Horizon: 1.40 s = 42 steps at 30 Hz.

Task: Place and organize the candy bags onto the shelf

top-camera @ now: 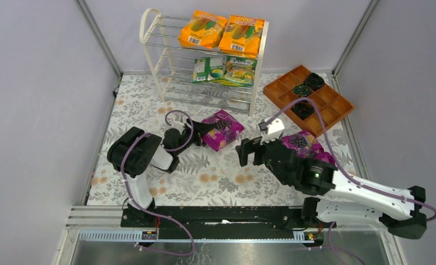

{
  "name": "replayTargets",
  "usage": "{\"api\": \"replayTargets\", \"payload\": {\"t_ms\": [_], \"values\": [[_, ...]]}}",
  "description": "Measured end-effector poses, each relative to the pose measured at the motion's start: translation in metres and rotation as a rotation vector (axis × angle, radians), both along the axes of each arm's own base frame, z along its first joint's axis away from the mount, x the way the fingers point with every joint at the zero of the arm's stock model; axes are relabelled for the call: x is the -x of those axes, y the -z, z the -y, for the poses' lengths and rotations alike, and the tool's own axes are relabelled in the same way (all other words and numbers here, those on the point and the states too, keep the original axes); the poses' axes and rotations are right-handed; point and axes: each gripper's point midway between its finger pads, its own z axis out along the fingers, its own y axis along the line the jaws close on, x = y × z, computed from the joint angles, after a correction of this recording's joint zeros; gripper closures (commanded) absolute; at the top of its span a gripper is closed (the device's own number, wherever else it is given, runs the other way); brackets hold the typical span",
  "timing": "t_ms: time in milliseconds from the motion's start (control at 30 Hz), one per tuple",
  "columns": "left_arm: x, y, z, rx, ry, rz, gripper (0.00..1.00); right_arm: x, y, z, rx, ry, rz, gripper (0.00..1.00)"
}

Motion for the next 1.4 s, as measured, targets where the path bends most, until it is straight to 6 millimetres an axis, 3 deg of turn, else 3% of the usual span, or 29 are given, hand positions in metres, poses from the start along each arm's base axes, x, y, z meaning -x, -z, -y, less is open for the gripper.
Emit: {"api": "replayTargets", "payload": {"t_ms": [133, 267, 533, 733, 967, 1167, 1267, 1400], "values": [[-0.036, -0.005, -0.003, -0.017, -0.114, 0.059, 0.45, 0.005, -0.027, 0.033, -0.092, 0.050, 0.040, 0.00], [-0.073, -0.003, -0.008, -0.038, -0.233, 0.110, 0.44, 0.010, -0.040, 0.056, -0.147, 0.079, 0.062, 0.00], [-0.142, 0.012, 0.004, -0.056, -0.378, 0.166, 0.45, 0.017, -0.049, 0.086, -0.200, 0.115, 0.074, 0.00], [-0.174, -0.008, 0.023, -0.041, -0.422, 0.264, 0.45, 0.020, -0.045, 0.096, -0.204, 0.134, 0.062, 0.00], [-0.192, -0.014, 0.060, -0.023, -0.434, 0.334, 0.48, 0.023, -0.044, 0.103, -0.224, 0.140, 0.059, 0.00], [-0.201, 0.015, 0.086, -0.056, -0.436, 0.350, 0.48, 0.023, -0.037, 0.103, -0.218, 0.142, 0.051, 0.00], [-0.203, 0.024, 0.088, -0.079, -0.456, 0.358, 0.48, 0.023, -0.033, 0.102, -0.211, 0.144, 0.046, 0.00], [-0.208, 0.019, 0.087, -0.110, -0.490, 0.394, 0.48, 0.022, -0.026, 0.102, -0.196, 0.144, 0.041, 0.00]]}}
